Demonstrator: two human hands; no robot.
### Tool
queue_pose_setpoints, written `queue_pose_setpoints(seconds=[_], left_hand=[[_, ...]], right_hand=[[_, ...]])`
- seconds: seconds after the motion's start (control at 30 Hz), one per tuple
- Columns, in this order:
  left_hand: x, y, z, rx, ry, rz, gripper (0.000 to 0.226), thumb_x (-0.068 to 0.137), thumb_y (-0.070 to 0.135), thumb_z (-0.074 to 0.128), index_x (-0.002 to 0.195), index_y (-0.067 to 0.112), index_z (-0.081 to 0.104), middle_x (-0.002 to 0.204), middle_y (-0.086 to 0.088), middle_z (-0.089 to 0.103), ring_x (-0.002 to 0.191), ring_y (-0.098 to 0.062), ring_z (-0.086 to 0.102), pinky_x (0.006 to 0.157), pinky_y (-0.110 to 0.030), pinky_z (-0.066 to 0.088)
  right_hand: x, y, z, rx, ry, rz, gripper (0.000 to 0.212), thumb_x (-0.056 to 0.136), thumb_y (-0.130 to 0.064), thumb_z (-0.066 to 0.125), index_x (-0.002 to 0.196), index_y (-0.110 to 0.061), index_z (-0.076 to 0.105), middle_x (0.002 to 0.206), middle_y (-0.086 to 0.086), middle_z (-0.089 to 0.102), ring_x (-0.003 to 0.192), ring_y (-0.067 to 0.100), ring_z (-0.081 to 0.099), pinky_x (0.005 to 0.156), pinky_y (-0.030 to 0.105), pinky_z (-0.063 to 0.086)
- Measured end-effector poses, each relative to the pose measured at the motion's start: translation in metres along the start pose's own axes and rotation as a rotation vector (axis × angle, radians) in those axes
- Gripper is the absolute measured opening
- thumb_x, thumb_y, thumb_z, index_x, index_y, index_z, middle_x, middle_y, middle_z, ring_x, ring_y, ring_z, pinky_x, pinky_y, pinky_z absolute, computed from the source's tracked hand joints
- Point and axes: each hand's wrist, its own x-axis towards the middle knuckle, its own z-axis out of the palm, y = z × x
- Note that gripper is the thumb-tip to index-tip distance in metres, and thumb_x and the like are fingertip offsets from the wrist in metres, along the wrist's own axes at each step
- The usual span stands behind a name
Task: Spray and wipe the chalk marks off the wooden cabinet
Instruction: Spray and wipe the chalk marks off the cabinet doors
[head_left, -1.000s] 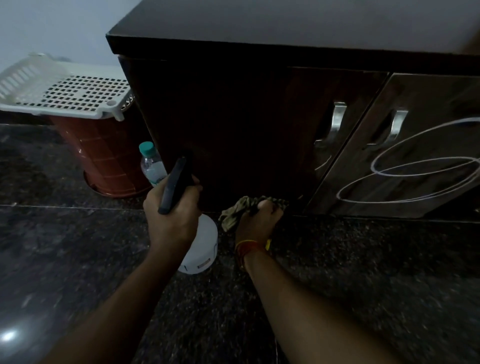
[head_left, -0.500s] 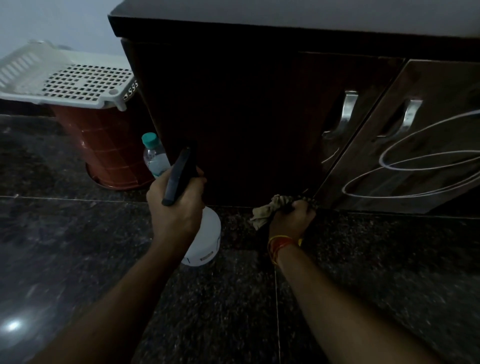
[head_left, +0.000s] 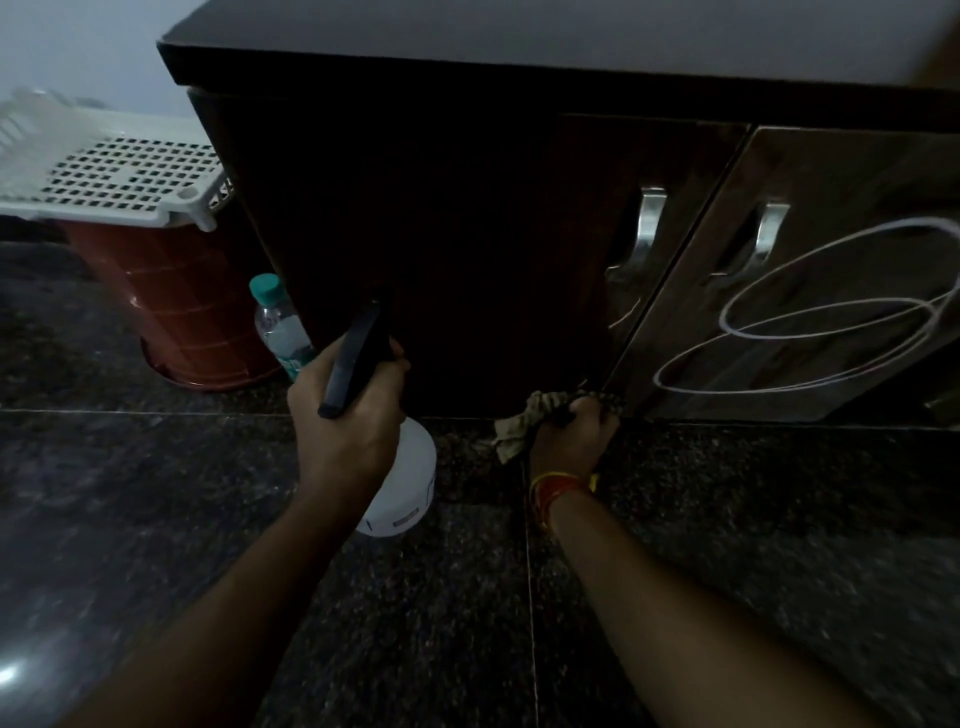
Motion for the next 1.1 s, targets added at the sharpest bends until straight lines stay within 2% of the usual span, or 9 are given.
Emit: queue_pose_setpoints(seconds=[0.07,0.2,0.33,0.47,0.67,0.77,0.87,0.93,1.1], left_hand=[[-0.002,-0.002,0.0,0.006,-0.002,0.007,0.032,0.077,0.02,0.051,0.079,-0.012,0.056,0.065,-0.036,0.053,0.051,-0.047,0.044,0.041,-0.045,0.034],[-0.002,0.004,0.005,0.007,-0.03,0.04,0.038,0.076,0.026,0.051,0.08,-0.011,0.056,0.064,-0.035,0.053,0.051,-0.046,0.044,0.04,-0.047,0.034],[-0.003,0.014,0.015,-0.005,-0.047,0.076,0.038,0.077,0.027,0.05,0.079,-0.011,0.056,0.064,-0.033,0.054,0.049,-0.045,0.044,0.041,-0.049,0.037],[-0.013,0.027,0.024,0.006,-0.064,0.089,0.031,0.078,0.025,0.05,0.08,-0.004,0.058,0.064,-0.032,0.054,0.05,-0.045,0.044,0.043,-0.049,0.038],[-0.03,0.042,0.041,-0.048,0.002,0.035,0.017,0.082,0.01,0.051,0.079,-0.004,0.06,0.06,-0.031,0.05,0.053,-0.043,0.045,0.044,-0.039,0.036],[-0.034,0.051,0.049,-0.078,0.043,0.019,0.014,0.087,0.002,0.053,0.08,-0.008,0.06,0.059,-0.033,0.048,0.053,-0.043,0.043,0.043,-0.031,0.035],[-0.034,0.062,0.054,-0.098,0.059,0.019,0.012,0.091,-0.007,0.051,0.082,-0.009,0.06,0.061,-0.036,0.048,0.055,-0.045,0.041,0.044,-0.033,0.034],[-0.033,0.07,0.056,-0.089,0.081,0.049,0.012,0.088,-0.001,0.054,0.079,-0.004,0.061,0.06,-0.034,0.049,0.054,-0.045,0.043,0.044,-0.037,0.034],[-0.033,0.085,0.056,-0.102,0.148,0.066,0.013,0.081,0.013,0.05,0.075,0.012,0.062,0.067,-0.031,0.056,0.055,-0.045,0.047,0.043,-0.041,0.035]], right_hand=[[-0.001,0.003,-0.003,0.016,-0.035,-0.011,0.019,0.069,0.012,0.051,0.087,0.01,0.057,0.112,0.032,0.046,0.107,0.042,0.052,0.097,0.03,0.03],[-0.001,-0.017,-0.015,0.055,0.009,-0.132,0.025,0.071,-0.009,0.043,0.083,0.005,0.06,0.108,0.032,0.049,0.102,0.042,0.054,0.096,0.032,0.032],[0.014,-0.05,-0.046,0.07,0.074,-0.302,0.016,0.066,0.005,0.059,0.081,-0.002,0.06,0.101,0.024,0.051,0.098,0.037,0.055,0.092,0.029,0.035],[0.019,-0.081,-0.07,0.061,0.067,-0.45,0.02,0.068,0.003,0.061,0.084,-0.008,0.058,0.104,0.014,0.05,0.103,0.03,0.053,0.095,0.028,0.037],[0.019,-0.082,-0.078,-0.009,0.003,-0.479,0.02,0.069,0.001,0.062,0.087,-0.007,0.059,0.101,0.014,0.051,0.099,0.034,0.054,0.089,0.041,0.046],[0.021,-0.09,-0.085,-0.024,-0.014,-0.491,0.019,0.069,0.003,0.061,0.086,-0.006,0.061,0.101,0.014,0.052,0.096,0.032,0.055,0.086,0.035,0.046],[0.023,-0.106,-0.096,0.007,-0.001,-0.521,0.02,0.073,0.004,0.058,0.089,-0.007,0.061,0.106,0.011,0.053,0.098,0.024,0.054,0.087,0.02,0.038],[0.022,-0.113,-0.103,0.002,-0.003,-0.562,0.025,0.074,0.007,0.054,0.093,-0.006,0.062,0.108,0.01,0.053,0.101,0.023,0.053,0.088,0.02,0.038],[0.023,-0.111,-0.11,-0.024,-0.002,-0.654,0.033,0.074,0.013,0.049,0.098,-0.004,0.063,0.11,0.012,0.056,0.105,0.027,0.055,0.092,0.034,0.046]])
